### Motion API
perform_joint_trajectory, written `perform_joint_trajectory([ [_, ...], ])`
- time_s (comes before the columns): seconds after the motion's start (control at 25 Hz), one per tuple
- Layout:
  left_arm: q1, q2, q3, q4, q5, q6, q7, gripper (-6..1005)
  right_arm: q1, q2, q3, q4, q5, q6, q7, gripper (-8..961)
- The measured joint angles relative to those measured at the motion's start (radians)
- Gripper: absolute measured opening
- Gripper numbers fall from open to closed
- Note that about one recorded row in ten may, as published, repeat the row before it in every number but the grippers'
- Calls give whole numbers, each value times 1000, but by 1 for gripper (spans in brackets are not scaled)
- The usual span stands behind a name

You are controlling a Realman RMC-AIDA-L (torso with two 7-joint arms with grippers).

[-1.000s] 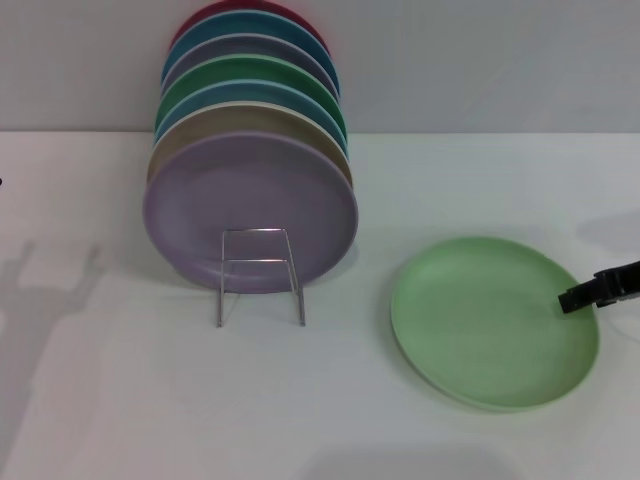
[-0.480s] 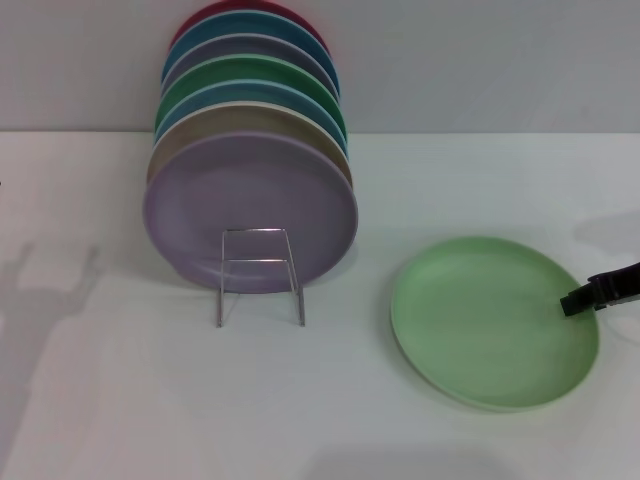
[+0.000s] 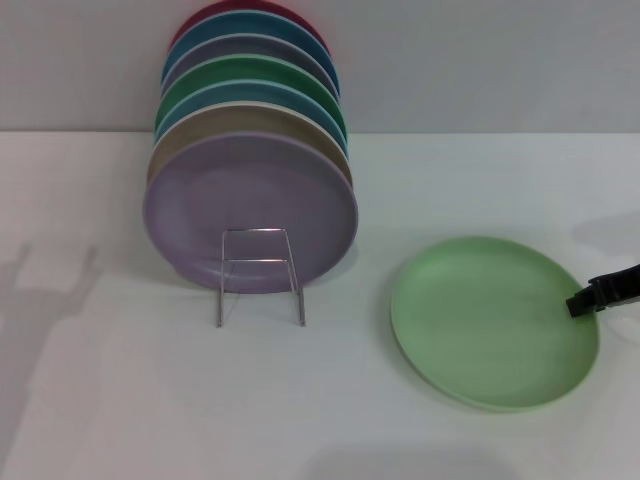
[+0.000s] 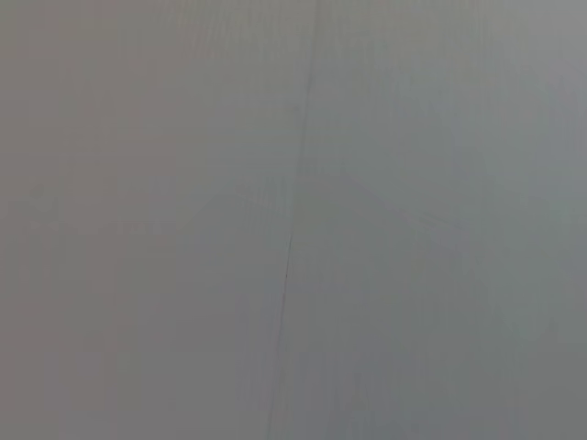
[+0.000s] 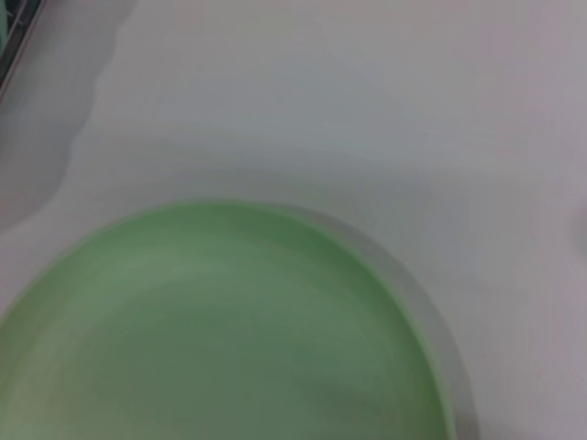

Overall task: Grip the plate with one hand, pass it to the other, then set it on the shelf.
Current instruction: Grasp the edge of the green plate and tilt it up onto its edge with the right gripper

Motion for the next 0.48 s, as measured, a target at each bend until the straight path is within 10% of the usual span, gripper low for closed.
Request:
perform_joint_trajectory([
  [0.48,0,2,-3,0,-2,0,0,870,2,1,0,2,-1,-11,-12,152],
])
